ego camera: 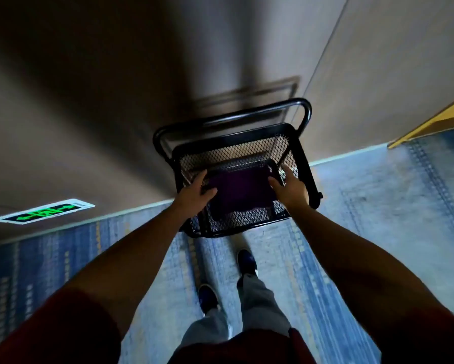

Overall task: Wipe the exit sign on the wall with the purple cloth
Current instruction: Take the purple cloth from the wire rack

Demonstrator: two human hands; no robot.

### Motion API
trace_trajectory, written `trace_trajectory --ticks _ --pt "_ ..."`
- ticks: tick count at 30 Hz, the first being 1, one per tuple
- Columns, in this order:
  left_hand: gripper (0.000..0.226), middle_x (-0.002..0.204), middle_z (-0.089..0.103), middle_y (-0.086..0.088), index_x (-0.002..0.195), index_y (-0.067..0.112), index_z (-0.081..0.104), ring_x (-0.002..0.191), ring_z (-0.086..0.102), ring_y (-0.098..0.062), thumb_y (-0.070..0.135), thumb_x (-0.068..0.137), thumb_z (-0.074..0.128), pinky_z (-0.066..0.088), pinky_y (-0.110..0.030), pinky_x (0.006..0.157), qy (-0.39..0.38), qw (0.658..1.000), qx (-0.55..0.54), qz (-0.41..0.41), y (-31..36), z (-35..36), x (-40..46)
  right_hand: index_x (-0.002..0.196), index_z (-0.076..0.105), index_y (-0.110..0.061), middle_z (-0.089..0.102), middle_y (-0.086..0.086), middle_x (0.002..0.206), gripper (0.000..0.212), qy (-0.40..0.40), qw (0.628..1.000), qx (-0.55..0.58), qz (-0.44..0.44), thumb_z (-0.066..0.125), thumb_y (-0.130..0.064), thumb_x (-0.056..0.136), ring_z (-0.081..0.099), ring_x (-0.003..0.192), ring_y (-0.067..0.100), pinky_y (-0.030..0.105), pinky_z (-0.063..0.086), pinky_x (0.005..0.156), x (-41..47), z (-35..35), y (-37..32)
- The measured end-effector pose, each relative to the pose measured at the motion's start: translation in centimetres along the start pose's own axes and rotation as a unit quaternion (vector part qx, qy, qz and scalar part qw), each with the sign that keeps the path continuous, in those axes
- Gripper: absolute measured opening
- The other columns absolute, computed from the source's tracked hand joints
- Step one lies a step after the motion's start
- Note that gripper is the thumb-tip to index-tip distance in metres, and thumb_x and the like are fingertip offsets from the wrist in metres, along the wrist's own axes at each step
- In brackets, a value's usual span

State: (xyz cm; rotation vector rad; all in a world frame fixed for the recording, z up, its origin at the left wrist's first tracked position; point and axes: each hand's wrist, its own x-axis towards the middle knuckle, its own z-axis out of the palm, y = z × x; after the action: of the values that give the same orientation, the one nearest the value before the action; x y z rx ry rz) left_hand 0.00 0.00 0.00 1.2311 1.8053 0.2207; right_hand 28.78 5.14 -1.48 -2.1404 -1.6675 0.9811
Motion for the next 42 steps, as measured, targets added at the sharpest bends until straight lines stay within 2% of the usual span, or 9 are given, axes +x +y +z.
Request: trace_trajectory --ticks 3,6,9,14,22,29,34,38,42 --pt "0.081 0.156 0.046 -0.014 0.162 0.037 0.016 0.140 0.049 -0.031 0.050 0.097 0.062 0.043 -0.035 0.110 -0.032 0.998 -0.044 -0.021 0.8 1.2 0.9 0.152 0.037 -0.036 0.063 0.010 0.136 0.068 -0.040 0.999 0.022 0.008 0.063 -0.055 0.092 0.063 0.118 0.033 0.035 0.051 0.089 0.4 0.5 0.2" --pt "0.079 0.161 0.039 -0.011 0.162 0.035 0.021 0.145 0.042 -0.027 0.040 0.098 0.066 0.040 -0.029 0.108 -0.091 0.991 -0.087 -0.037 1.4 2.4 1.6 0.152 0.037 -0.033 0.061 0.007 0.140 0.069 -0.089 0.990 0.104 0.027 0.067 -0.048 0.092 0.063 0.119 0.029 0.030 0.050 0.089 0.6 1.2 0.2" --pt "0.077 0.158 0.041 -0.012 0.160 0.033 0.027 0.140 0.047 -0.030 0.037 0.096 0.070 0.045 -0.041 0.112 -0.062 0.989 -0.121 -0.059 1.5 2.9 2.1 0.151 0.040 -0.032 0.063 0.009 0.135 0.071 -0.080 0.986 0.137 0.045 0.073 -0.043 0.089 0.065 0.115 0.027 0.030 0.051 0.087 0.8 1.7 0.2" --pt "0.061 0.157 0.044 -0.009 0.153 0.034 0.042 0.139 0.048 -0.029 0.042 0.097 0.065 0.047 -0.040 0.108 -0.098 0.982 -0.136 -0.084 1.1 3.2 1.7 0.156 0.029 -0.034 0.058 0.014 0.139 0.080 -0.168 0.978 0.120 0.031 0.073 -0.027 0.090 0.069 0.103 0.035 0.048 0.062 0.079 0.8 3.4 -0.7" --pt "0.056 0.155 0.048 -0.008 0.154 0.025 0.043 0.138 0.050 -0.026 0.037 0.102 0.059 0.043 -0.037 0.109 -0.076 0.988 -0.120 -0.060 1.4 -0.5 -0.7 0.139 0.060 -0.026 0.069 0.014 0.122 0.043 -0.061 0.989 0.109 -0.079 0.062 -0.017 0.096 0.068 0.083 0.016 0.012 0.055 0.066 0.1 1.5 -7.4" --pt "0.047 0.148 0.055 -0.010 0.150 0.028 0.049 0.125 0.055 -0.024 0.045 0.106 0.045 0.043 -0.029 0.090 -0.022 0.976 -0.213 -0.034 4.0 -5.7 -5.2 0.128 0.069 -0.028 0.071 -0.001 0.097 0.039 0.028 0.951 0.257 -0.172 0.061 -0.011 0.094 0.062 0.073 0.001 0.018 0.050 0.072 -5.1 -6.0 -15.5" --pt "0.063 0.136 0.064 -0.015 0.146 0.024 0.049 0.120 0.061 -0.031 0.065 0.101 0.034 0.042 -0.041 0.103 -0.029 0.955 -0.295 -0.014 9.4 -9.7 -8.3 0.127 0.070 -0.017 0.068 0.003 0.107 0.034 0.009 0.889 0.391 -0.239 0.059 -0.005 0.097 0.064 0.089 0.003 0.021 0.053 0.082 -10.2 -12.3 -19.2" --pt "0.067 0.128 0.068 -0.005 0.138 0.032 0.055 0.107 0.070 -0.035 0.076 0.096 0.027 0.055 -0.041 0.087 -0.103 0.897 -0.428 0.040 12.2 -10.4 -11.7 0.127 0.070 -0.025 0.069 -0.011 0.118 0.038 0.029 0.849 0.432 -0.302 0.061 -0.007 0.094 0.063 0.106 -0.003 0.015 0.048 0.091 -14.2 -15.8 -22.2" --pt "0.066 0.134 0.069 -0.009 0.136 0.026 0.063 0.119 0.067 -0.037 0.073 0.095 0.040 0.056 -0.047 0.093 -0.163 0.756 -0.627 0.098 14.2 -10.2 -14.6 0.135 0.062 -0.026 0.064 -0.022 0.131 0.048 0.040 0.825 0.443 -0.348 0.059 -0.004 0.093 0.053 0.129 -0.003 0.015 0.042 0.104 -17.4 -17.7 -23.1"
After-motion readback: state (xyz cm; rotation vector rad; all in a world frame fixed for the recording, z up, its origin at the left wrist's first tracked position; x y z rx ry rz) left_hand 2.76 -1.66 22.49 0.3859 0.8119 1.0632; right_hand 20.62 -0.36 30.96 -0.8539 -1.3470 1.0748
